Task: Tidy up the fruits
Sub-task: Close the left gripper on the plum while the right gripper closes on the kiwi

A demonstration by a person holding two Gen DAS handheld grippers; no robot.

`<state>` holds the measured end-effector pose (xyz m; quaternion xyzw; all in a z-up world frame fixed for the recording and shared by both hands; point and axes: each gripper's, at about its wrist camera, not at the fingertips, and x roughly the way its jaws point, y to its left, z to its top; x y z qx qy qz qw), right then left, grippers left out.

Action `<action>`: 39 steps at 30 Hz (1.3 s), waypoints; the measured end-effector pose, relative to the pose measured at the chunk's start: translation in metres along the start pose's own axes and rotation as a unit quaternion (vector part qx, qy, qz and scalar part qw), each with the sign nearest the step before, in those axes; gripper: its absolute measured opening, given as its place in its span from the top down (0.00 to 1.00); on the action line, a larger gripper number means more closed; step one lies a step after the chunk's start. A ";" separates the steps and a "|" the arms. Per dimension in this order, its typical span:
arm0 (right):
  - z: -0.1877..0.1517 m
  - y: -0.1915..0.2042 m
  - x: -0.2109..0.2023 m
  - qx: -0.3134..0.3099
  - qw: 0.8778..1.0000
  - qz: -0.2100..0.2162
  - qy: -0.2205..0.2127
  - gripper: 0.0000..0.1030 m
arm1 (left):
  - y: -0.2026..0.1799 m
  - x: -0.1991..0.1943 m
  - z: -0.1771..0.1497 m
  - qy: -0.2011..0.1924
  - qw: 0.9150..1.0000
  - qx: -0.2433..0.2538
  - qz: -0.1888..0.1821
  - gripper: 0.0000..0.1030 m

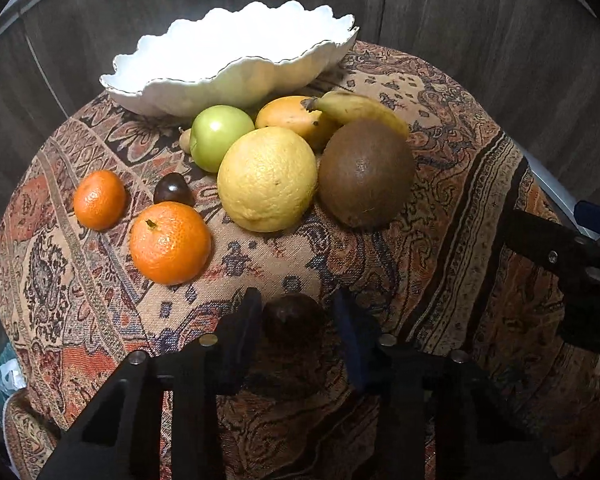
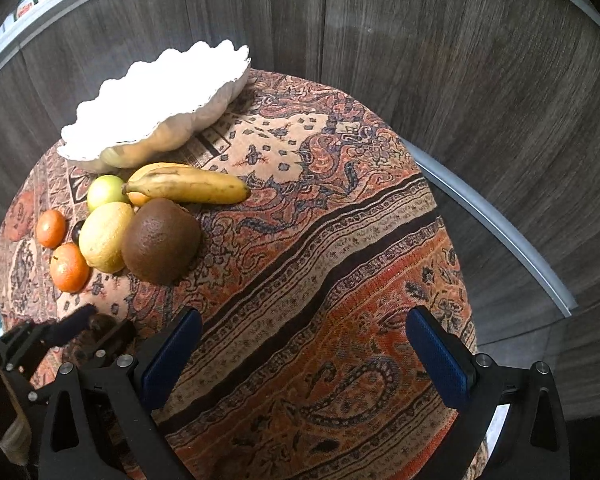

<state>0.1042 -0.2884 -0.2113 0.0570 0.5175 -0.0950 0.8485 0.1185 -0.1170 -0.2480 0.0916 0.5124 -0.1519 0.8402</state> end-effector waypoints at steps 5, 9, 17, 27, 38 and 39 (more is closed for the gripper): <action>0.001 0.001 -0.001 -0.004 1.000 -0.004 -0.002 0.00 | 0.001 -0.002 -0.002 -0.003 1.000 0.000 0.000 0.73; 0.001 0.004 -0.007 -0.011 1.000 -0.007 -0.007 0.00 | 0.005 -0.007 -0.003 -0.007 1.000 -0.007 0.004 0.73; 0.004 0.017 -0.017 -0.032 0.999 0.002 -0.025 0.00 | 0.027 -0.031 -0.005 -0.018 0.999 -0.032 0.016 0.73; 0.011 0.063 -0.019 -0.097 0.994 0.031 -0.045 0.00 | 0.069 -0.047 -0.008 -0.037 0.996 -0.075 0.035 0.73; 0.030 0.096 0.020 -0.207 0.977 0.049 -0.013 0.01 | 0.079 -0.033 0.003 -0.036 0.994 -0.100 0.036 0.73; 0.032 0.098 0.025 -0.220 0.974 0.052 -0.005 0.01 | 0.078 -0.032 0.004 -0.034 0.994 -0.100 0.034 0.73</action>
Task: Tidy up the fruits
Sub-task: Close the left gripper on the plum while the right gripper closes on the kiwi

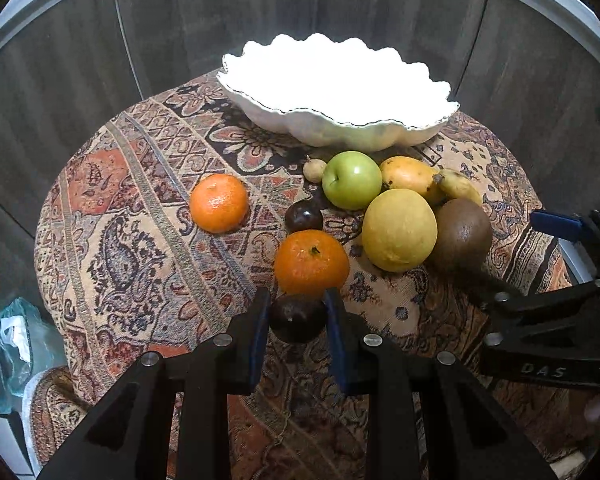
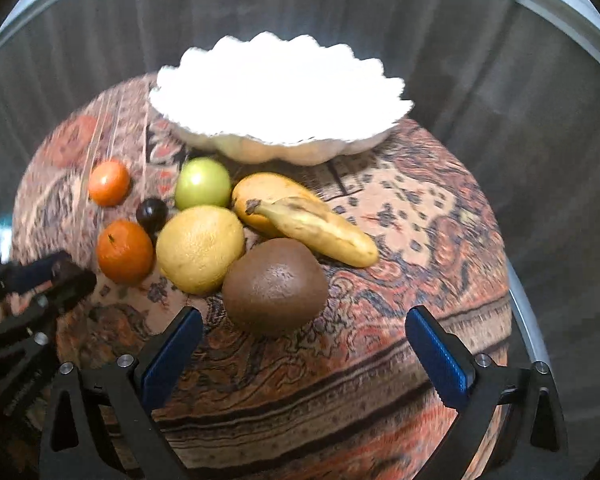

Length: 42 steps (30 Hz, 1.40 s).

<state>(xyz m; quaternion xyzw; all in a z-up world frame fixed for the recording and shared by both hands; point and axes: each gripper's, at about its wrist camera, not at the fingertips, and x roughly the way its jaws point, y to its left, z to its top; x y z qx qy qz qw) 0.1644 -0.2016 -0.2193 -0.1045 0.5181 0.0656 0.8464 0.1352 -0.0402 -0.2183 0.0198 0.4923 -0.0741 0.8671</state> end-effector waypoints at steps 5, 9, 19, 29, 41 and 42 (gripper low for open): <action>0.007 0.002 0.016 -0.049 0.998 0.018 0.017 0.11 | -0.006 0.003 0.002 0.004 1.000 0.002 -0.003 0.73; 0.011 0.005 0.025 -0.077 0.996 0.036 0.025 0.13 | -0.008 0.007 0.002 0.009 1.000 0.003 -0.004 0.73; 0.008 0.006 0.036 -0.063 0.996 0.062 0.027 0.36 | -0.006 0.010 0.004 0.012 1.000 0.002 0.001 0.73; 0.001 0.001 0.011 -0.031 0.997 0.069 0.020 0.37 | -0.005 -0.009 0.005 0.004 1.000 0.001 0.001 0.73; 0.006 -0.007 -0.048 0.029 0.997 0.074 -0.020 0.37 | -0.005 -0.055 0.025 -0.031 1.000 0.006 0.000 0.73; 0.008 -0.008 -0.052 0.035 0.996 0.073 -0.024 0.37 | -0.004 -0.059 0.028 -0.034 0.999 0.006 0.002 0.73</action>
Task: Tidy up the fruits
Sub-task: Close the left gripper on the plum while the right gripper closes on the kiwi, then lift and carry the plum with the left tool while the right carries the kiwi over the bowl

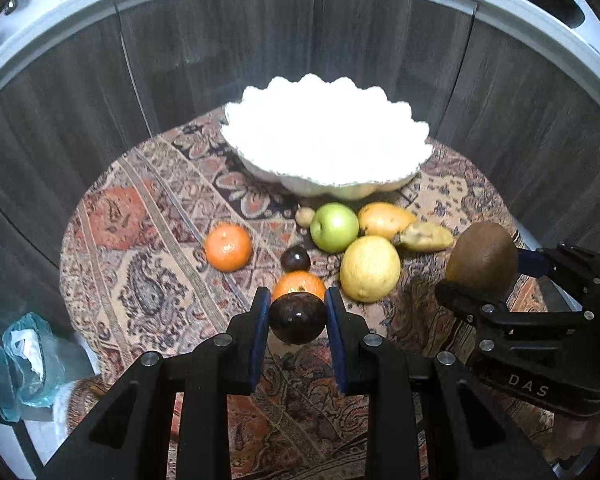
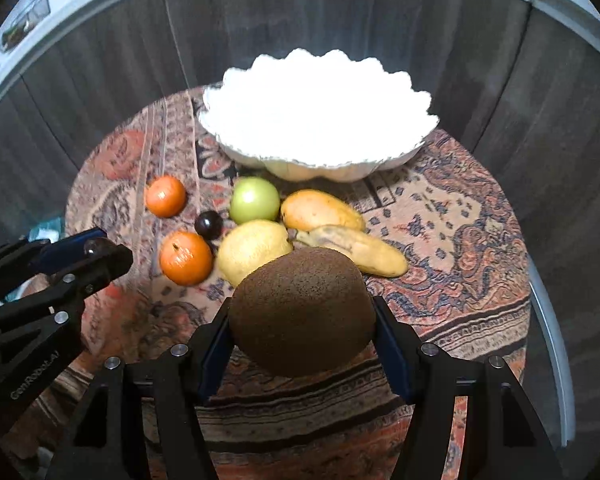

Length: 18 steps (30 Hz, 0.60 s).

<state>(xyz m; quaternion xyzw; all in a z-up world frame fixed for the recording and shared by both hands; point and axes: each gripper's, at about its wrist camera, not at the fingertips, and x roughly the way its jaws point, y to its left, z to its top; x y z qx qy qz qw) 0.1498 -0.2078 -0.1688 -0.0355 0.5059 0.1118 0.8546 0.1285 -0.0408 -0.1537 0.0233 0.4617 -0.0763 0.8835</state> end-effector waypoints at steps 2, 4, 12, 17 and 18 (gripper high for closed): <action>0.004 0.000 -0.007 0.007 1.000 -0.002 -0.007 0.37 | 0.000 -0.005 0.005 -0.005 1.000 0.000 0.001 0.73; 0.009 0.000 -0.013 0.012 1.000 -0.003 -0.015 0.37 | 0.002 -0.011 0.011 -0.012 1.000 0.001 0.001 0.73; 0.041 -0.007 -0.029 0.032 0.999 -0.012 -0.043 0.37 | 0.004 -0.020 0.048 -0.036 0.999 0.008 -0.004 0.73; 0.064 -0.015 -0.031 0.037 0.997 -0.017 -0.058 0.37 | 0.002 -0.015 0.071 -0.046 0.999 0.012 -0.005 0.73; 0.068 -0.016 -0.030 0.038 0.997 -0.018 -0.060 0.37 | 0.002 -0.012 0.077 -0.046 0.999 0.012 -0.006 0.73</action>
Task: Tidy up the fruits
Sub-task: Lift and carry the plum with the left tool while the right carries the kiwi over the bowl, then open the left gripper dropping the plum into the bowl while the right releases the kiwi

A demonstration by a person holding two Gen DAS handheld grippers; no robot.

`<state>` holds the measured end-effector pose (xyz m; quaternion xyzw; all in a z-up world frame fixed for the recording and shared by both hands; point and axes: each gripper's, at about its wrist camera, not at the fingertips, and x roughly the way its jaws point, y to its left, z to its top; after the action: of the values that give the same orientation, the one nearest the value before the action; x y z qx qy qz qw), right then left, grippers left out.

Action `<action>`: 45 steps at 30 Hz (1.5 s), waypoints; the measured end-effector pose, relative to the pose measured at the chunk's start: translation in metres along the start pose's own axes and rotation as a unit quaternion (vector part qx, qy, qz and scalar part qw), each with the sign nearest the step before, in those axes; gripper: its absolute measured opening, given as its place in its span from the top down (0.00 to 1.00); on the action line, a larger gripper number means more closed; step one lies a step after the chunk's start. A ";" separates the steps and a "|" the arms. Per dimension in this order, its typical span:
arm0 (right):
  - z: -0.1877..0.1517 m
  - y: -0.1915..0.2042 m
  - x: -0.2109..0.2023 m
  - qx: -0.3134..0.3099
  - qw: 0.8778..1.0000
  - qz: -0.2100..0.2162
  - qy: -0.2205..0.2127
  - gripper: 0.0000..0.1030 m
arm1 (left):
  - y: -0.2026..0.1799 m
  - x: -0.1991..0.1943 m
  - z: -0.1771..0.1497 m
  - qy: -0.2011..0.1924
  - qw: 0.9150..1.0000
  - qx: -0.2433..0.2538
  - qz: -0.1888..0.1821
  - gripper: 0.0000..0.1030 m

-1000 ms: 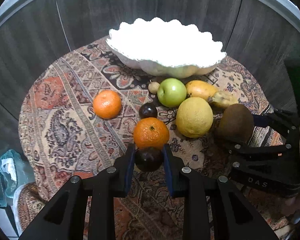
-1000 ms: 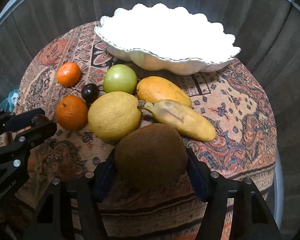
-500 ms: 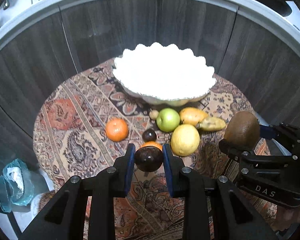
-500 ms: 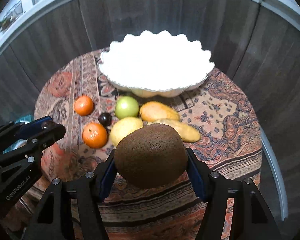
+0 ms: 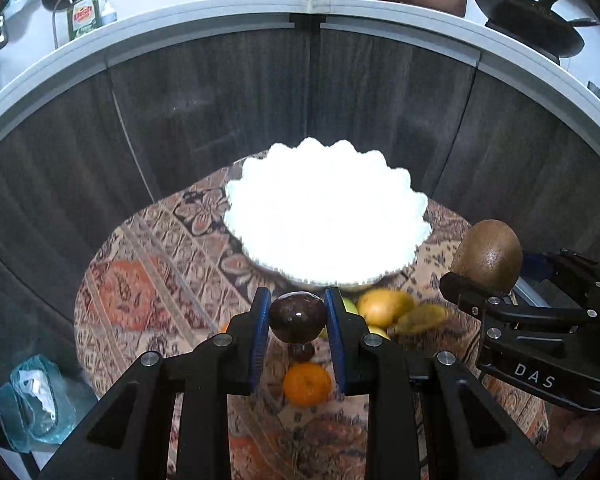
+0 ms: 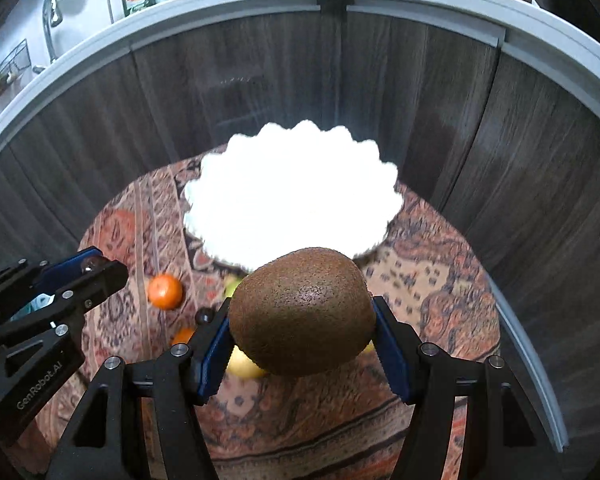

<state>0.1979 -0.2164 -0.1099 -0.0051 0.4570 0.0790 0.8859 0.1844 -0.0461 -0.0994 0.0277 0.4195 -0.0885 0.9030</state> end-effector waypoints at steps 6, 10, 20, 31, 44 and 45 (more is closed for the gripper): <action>0.025 -0.006 0.010 0.004 1.000 -0.009 -0.014 0.37 | 0.001 0.015 0.026 -0.014 1.000 0.008 0.003 0.73; 0.040 -0.010 0.022 0.010 1.000 -0.013 -0.017 0.37 | 0.004 0.029 0.039 -0.020 1.000 0.010 0.003 0.73; 0.070 -0.019 0.054 0.023 0.999 -0.020 -0.022 0.37 | 0.009 0.068 0.074 -0.030 0.999 0.021 0.003 0.73; 0.088 -0.023 0.107 0.025 0.999 -0.038 0.005 0.37 | 0.022 0.126 0.087 -0.005 1.000 0.022 0.010 0.73; 0.091 -0.024 0.159 0.030 0.997 -0.048 0.047 0.37 | 0.022 0.179 0.073 0.040 0.999 0.031 0.007 0.73; 0.091 -0.024 0.161 0.029 0.997 -0.049 0.049 0.37 | 0.023 0.180 0.073 0.042 0.999 0.028 0.007 0.73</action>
<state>0.3662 -0.2108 -0.1889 -0.0057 0.5014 0.0218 0.8649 0.3571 -0.0572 -0.1901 0.0600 0.4539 -0.0927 0.8842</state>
